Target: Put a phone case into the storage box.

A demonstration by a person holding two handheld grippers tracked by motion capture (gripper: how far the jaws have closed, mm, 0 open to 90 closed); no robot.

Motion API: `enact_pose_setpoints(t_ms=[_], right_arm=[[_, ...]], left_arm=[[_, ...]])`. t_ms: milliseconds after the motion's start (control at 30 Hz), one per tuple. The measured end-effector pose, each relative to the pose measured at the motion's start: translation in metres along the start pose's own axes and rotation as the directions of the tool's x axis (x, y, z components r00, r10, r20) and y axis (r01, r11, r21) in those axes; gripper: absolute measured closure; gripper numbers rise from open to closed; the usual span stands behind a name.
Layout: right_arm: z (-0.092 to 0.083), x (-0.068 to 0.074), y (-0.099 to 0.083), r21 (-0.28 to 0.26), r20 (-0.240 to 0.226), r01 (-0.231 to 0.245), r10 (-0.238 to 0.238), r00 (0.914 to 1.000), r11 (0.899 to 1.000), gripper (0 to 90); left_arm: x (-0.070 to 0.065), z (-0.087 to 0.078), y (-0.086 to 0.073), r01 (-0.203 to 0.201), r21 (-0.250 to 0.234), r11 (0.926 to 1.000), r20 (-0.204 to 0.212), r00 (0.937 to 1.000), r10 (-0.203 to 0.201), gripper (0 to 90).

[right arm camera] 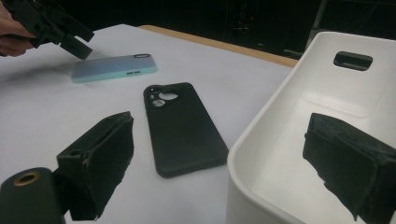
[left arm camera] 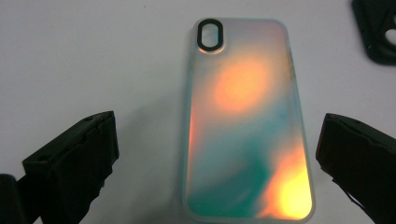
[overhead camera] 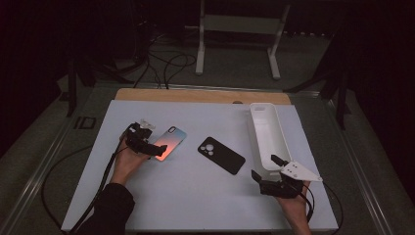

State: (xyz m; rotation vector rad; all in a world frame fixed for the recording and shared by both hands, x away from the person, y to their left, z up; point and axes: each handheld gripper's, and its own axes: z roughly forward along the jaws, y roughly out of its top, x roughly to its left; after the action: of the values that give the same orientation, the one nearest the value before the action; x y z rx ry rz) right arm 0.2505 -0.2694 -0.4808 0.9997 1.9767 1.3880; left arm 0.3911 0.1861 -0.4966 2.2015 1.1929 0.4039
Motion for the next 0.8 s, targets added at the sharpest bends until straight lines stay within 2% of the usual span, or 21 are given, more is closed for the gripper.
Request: enact_pose_setpoints(t_ms=[333, 633, 800], right_arm=[[0.001, 0.001, 0.0, 0.004, -0.004, 0.002, -0.002, 1.0, 1.0, 8.8], [0.001, 0.001, 0.0, 0.003, -0.005, 0.0, 0.0, 1.0, 1.0, 8.8], [0.001, 0.001, 0.0, 0.004, -0.005, 0.001, -0.001, 1.0, 1.0, 8.7]], left_arm=[[-0.006, 0.012, 0.003, -0.024, 0.066, 0.9975, -0.007, 0.9997, 0.025, 0.0], [-0.011, 0.024, 0.007, -0.049, 0.136, 0.9894, 0.004, 0.9988, 0.049, 0.0], [-0.012, 0.026, 0.008, -0.051, 0.151, 0.9872, 0.007, 0.9987, 0.05, 0.0]])
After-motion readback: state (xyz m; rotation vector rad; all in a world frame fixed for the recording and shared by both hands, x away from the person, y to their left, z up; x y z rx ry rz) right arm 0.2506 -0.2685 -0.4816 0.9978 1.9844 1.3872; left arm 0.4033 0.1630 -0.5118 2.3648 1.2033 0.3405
